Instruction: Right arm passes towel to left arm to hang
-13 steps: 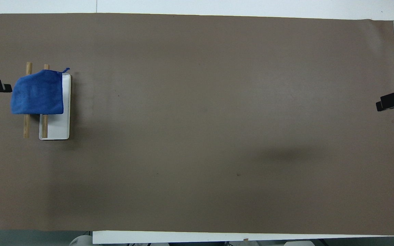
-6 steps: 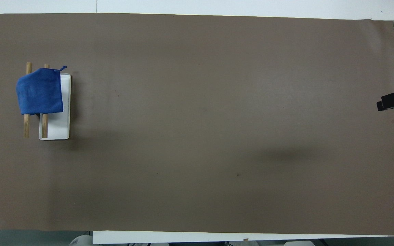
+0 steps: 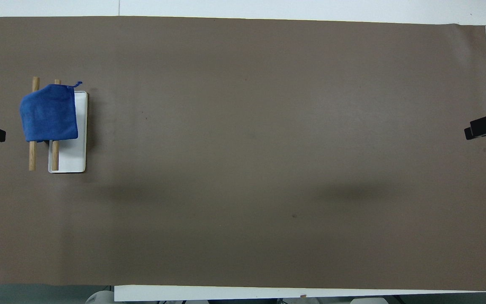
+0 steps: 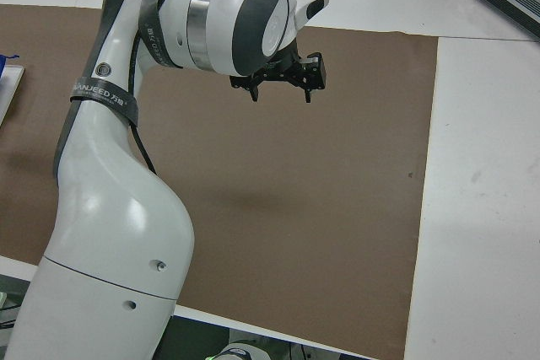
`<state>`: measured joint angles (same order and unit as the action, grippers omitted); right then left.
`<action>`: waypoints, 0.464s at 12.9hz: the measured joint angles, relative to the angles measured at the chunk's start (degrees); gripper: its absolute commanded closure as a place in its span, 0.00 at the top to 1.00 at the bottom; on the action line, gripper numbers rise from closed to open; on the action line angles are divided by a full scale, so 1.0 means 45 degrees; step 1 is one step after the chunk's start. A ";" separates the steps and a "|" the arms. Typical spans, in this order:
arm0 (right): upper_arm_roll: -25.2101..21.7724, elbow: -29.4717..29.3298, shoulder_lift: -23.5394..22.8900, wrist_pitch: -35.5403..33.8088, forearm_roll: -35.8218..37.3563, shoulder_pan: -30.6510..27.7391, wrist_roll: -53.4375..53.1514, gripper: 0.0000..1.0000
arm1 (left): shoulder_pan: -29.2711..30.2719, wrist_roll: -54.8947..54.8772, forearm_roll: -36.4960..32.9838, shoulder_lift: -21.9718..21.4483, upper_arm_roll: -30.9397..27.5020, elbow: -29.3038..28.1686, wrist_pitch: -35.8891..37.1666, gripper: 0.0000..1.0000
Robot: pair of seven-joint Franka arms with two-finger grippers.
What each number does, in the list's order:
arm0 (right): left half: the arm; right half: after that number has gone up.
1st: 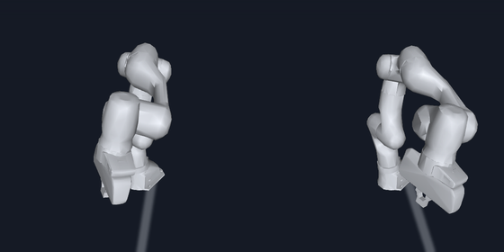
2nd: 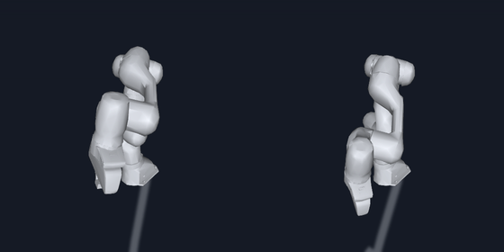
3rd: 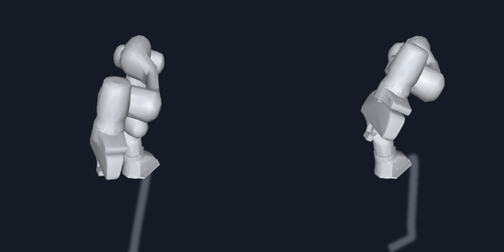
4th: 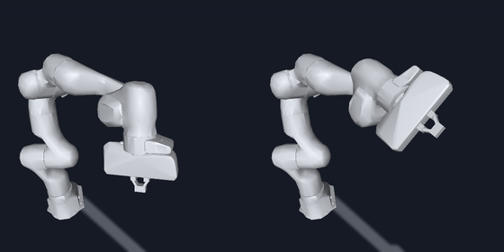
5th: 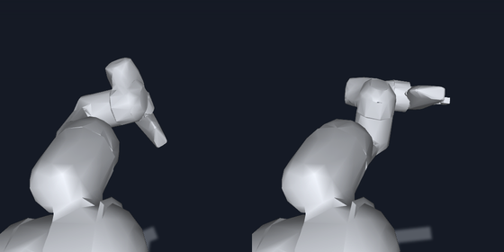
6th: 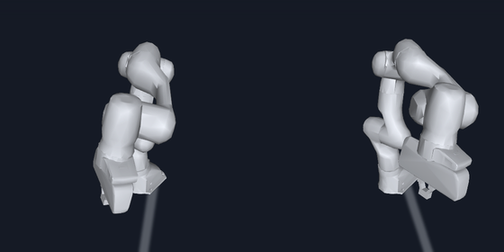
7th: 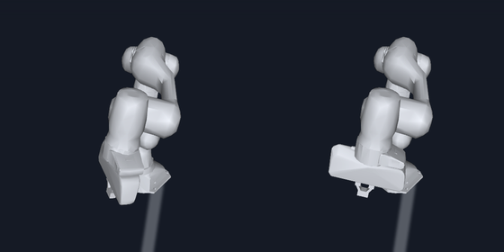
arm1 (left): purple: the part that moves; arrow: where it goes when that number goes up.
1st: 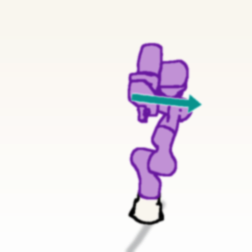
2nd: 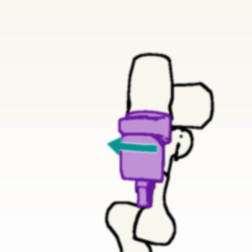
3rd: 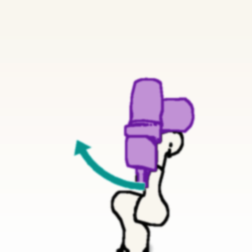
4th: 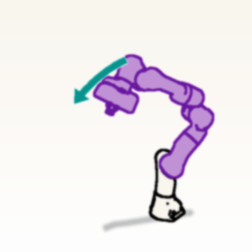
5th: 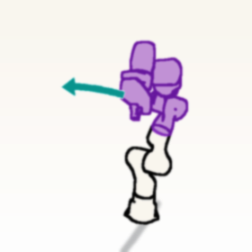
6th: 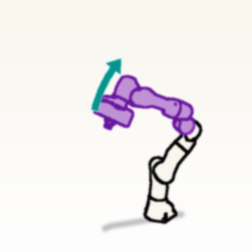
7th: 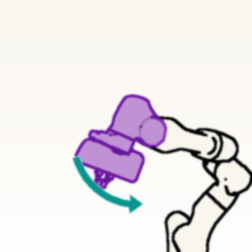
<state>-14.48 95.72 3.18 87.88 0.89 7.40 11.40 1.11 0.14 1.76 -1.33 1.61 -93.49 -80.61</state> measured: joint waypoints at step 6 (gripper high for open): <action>0.0002 0.0008 0.0000 -0.0001 0.0000 0.0001 0.0000 0.99 | -0.0649 0.0022 -0.0037 0.0257 -0.0049 0.0210 0.0388 1.00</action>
<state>-14.48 95.75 3.18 87.87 0.89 7.40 11.40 -1.81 0.24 1.60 -0.18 1.39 -92.54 -78.87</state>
